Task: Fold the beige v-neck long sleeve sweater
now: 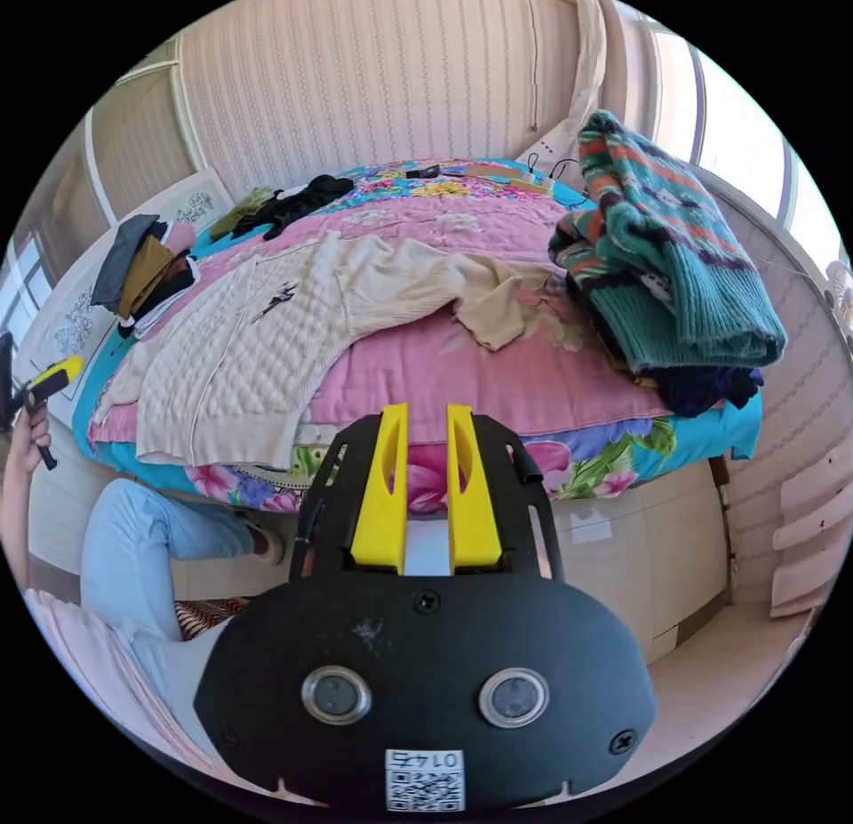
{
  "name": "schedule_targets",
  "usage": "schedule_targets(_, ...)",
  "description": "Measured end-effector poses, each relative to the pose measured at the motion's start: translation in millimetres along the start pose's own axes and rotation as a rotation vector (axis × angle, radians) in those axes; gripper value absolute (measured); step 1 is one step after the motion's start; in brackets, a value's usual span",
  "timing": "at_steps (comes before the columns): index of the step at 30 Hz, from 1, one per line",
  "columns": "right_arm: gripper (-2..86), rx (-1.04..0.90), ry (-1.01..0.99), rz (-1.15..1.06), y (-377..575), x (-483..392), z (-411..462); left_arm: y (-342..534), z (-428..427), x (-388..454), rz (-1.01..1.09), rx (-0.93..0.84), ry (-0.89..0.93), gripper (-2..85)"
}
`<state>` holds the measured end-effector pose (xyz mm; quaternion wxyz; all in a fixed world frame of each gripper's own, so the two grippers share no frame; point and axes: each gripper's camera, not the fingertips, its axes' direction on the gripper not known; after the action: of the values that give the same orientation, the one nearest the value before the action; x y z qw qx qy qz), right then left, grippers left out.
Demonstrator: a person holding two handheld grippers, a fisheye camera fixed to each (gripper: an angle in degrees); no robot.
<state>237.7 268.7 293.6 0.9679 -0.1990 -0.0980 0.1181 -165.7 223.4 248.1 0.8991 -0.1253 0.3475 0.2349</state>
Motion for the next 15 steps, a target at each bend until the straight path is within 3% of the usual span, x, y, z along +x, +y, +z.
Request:
schedule_targets(4, 8.0, 0.025, -0.002, -0.023, -9, 32, 4, -47, 111, 87, 0.131, -0.085, 0.143, 3.3)
schedule_targets(8, 9.6, 0.108, 0.021, -0.054, -21, 51, 6, -97, 177, 139, 0.220, -0.120, 0.107, 2.5)
schedule_targets(15, 10.3, -0.061, 0.073, -0.118, -34, 88, 59, -188, 296, 176, 0.227, -0.193, 0.075, 6.3)
